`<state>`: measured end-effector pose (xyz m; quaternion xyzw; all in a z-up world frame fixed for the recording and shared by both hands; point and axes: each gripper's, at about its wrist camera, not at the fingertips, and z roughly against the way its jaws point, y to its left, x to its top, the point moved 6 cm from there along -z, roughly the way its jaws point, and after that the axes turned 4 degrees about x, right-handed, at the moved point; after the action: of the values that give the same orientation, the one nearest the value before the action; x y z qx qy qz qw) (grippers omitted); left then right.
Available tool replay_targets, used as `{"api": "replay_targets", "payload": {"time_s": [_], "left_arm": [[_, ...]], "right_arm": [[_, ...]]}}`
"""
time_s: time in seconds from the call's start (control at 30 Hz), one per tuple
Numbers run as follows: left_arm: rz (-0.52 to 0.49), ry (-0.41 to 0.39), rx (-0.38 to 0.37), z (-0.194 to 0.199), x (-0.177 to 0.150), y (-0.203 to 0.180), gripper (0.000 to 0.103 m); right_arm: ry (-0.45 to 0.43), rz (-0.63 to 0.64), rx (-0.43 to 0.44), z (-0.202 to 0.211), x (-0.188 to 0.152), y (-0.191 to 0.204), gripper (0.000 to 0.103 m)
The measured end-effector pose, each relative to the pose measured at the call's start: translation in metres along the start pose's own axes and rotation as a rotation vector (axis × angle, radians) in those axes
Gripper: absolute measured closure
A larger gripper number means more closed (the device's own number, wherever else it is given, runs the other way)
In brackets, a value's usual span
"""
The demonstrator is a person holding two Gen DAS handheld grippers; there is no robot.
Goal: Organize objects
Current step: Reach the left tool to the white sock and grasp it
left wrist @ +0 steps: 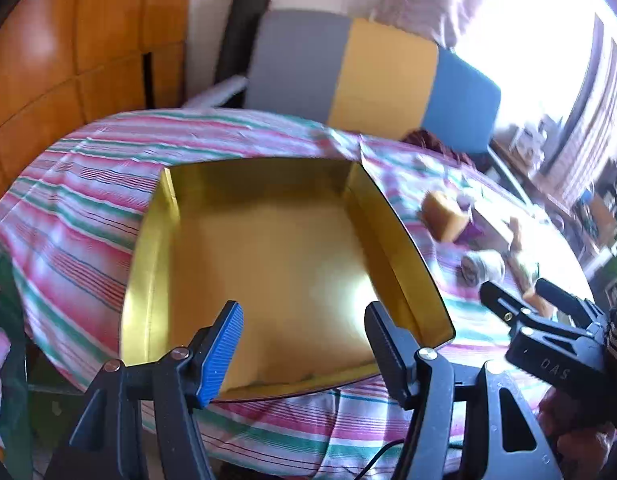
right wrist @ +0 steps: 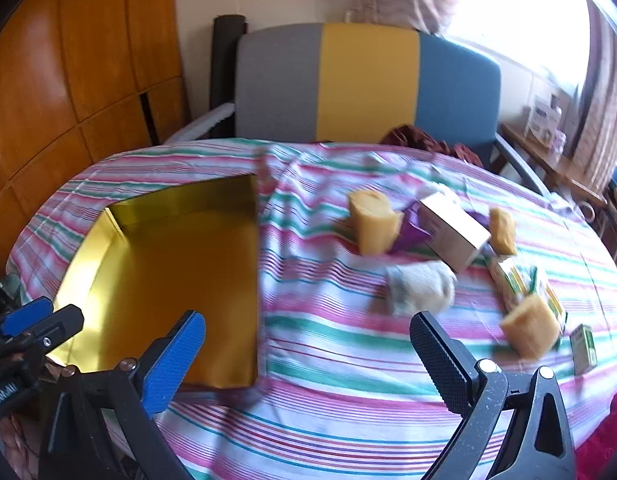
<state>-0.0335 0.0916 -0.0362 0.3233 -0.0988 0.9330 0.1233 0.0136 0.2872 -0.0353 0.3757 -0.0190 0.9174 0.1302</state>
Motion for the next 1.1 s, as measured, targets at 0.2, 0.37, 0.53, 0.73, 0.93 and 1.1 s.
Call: {"api": "replay_targets", "payload": {"time_s": [0.2,0.37,0.53,0.73,0.93,1.1], "left_arm": [[-0.103,0.017,-0.073,-0.007,0.009,-0.038,0.030],[-0.214,0.033,-0.109,-0.012,0.018,-0.074,0.028],[-0.280,0.097,-0.209,-0.027,0.022,-0.117,0.028],[-0.305,0.181,-0.380,-0.049,0.029,-0.176,0.028],[-0.342,0.204,-0.374,-0.078,0.034,-0.219,0.028],[-0.369,0.238,-0.338,-0.110,0.035,-0.246,0.019]], "right_arm": [[0.029,-0.088,-0.039,-0.004,-0.007,-0.046,0.000],[0.022,-0.147,-0.099,0.003,-0.008,-0.092,0.000],[0.030,-0.209,-0.168,0.016,-0.016,-0.148,0.000],[0.057,-0.353,-0.187,0.037,-0.025,-0.217,0.000],[0.048,-0.513,-0.199,0.057,-0.028,-0.284,0.000],[0.045,-0.568,-0.206,0.056,-0.036,-0.320,0.000]]}}
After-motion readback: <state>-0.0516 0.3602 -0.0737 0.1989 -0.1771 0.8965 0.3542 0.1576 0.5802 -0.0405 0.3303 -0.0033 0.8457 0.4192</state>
